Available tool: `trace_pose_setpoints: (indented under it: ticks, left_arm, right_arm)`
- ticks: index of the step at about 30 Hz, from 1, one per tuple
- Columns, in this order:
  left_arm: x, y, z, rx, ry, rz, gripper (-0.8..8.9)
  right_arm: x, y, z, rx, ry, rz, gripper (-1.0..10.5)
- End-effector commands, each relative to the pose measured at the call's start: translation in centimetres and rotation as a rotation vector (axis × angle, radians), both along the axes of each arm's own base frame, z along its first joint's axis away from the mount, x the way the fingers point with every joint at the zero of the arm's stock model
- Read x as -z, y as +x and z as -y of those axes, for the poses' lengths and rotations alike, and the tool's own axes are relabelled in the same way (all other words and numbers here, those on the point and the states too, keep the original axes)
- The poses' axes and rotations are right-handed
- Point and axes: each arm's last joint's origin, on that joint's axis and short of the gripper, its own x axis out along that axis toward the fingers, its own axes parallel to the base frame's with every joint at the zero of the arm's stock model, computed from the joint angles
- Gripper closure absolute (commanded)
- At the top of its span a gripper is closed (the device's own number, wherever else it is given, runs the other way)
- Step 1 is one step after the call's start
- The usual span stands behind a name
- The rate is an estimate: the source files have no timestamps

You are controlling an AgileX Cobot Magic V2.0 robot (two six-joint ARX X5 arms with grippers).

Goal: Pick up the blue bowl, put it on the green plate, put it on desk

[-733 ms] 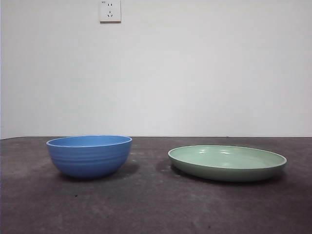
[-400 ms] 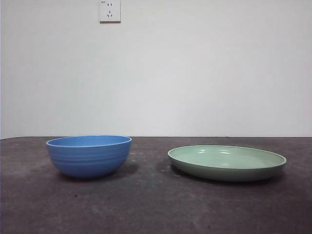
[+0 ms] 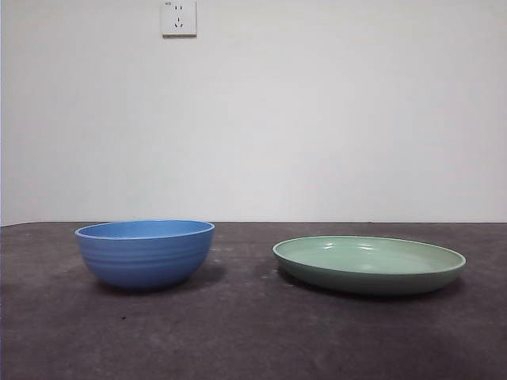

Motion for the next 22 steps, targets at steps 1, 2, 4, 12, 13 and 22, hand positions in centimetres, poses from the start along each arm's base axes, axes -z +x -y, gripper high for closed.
trace_pose_setpoints:
  ticks: [1, 2, 4, 12, 13, 22]
  left_arm:
    - [-1.6, 0.5, 0.2, 0.113, 0.081, -0.018, 7.99]
    - [-2.0, 0.7, 0.3, 0.149, 0.087, -0.043, 7.99]
    - [-2.6, 1.1, 0.4, 0.207, 0.105, -0.089, 7.99]
    - [-4.1, 2.2, 1.2, 0.41, 0.169, -0.257, 7.99]
    - [-4.2, 2.3, 1.3, 0.443, 0.172, -0.27, 7.99]
    - [-4.3, 2.4, 2.1, 0.526, 0.188, -0.295, 7.99]
  right_arm:
    - [-1.5, 0.5, -0.2, -0.082, -0.09, -0.079, 9.4]
    - [-1.9, 0.7, -0.2, -0.107, -0.106, -0.114, 9.4]
    - [-2.6, 1.1, -0.3, -0.163, -0.123, -0.17, 9.4]
    - [-4.2, 2.5, -0.8, -0.335, -0.148, -0.371, 9.4]
    - [-4.1, 2.6, -0.9, -0.352, -0.152, -0.393, 9.4]
    - [-3.4, 2.2, -1.7, -0.461, -0.171, -0.506, 9.4]
